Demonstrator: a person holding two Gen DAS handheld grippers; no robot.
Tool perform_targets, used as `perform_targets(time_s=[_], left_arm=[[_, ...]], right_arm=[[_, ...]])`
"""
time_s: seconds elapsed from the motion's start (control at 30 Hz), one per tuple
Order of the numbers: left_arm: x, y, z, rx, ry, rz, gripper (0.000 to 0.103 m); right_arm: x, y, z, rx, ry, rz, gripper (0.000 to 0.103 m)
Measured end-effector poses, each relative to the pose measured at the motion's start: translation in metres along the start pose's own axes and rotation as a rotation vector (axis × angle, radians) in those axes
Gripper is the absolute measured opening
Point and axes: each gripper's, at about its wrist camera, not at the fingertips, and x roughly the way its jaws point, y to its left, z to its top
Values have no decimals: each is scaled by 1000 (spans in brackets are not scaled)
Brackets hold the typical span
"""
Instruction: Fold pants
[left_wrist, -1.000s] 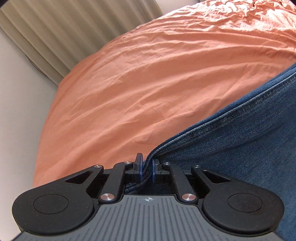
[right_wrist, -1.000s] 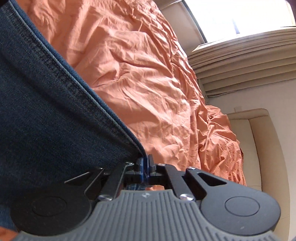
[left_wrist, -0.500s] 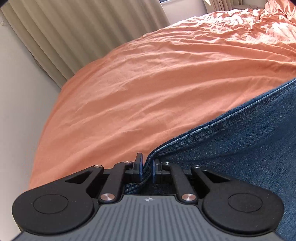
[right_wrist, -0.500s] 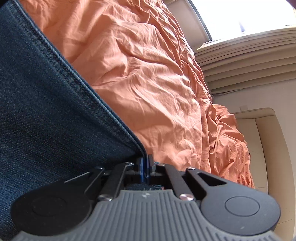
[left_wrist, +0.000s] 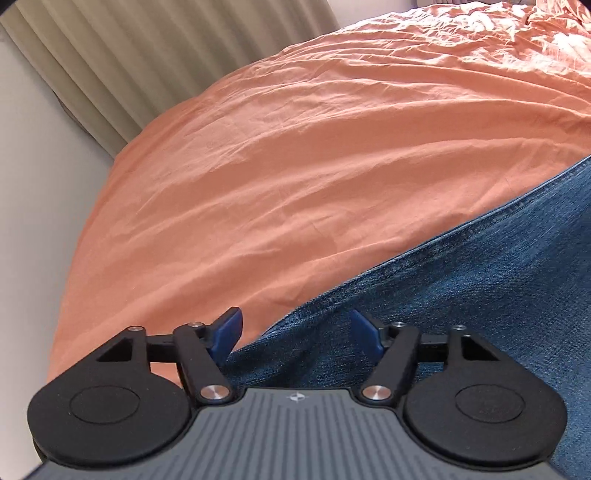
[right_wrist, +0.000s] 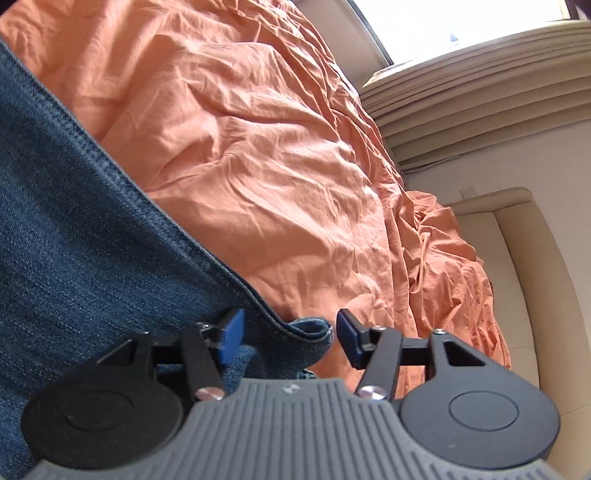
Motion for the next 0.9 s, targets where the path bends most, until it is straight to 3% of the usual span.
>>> perform_targets(time_s=[0.17,0.3,0.53,0.73,0.9], left_arm=[[-35,25,-4,-72,2,-71,82],[-74,70,-27,-226,15,-136,82],[-119,146,-101,-508,23,-198,82],[-112,185,-186,-810,-6,-293,82],[-74,192,-252,-1112,-21,-405,82]], right_arm=[[-57,-16,2,220,-24,165,53],[-125,0,3,373,-72,392,53],[-252,84,21,504,-174,714,52],[-323,164,31,621,-219,888,52],[-334,206,35,678,-202,946,52]])
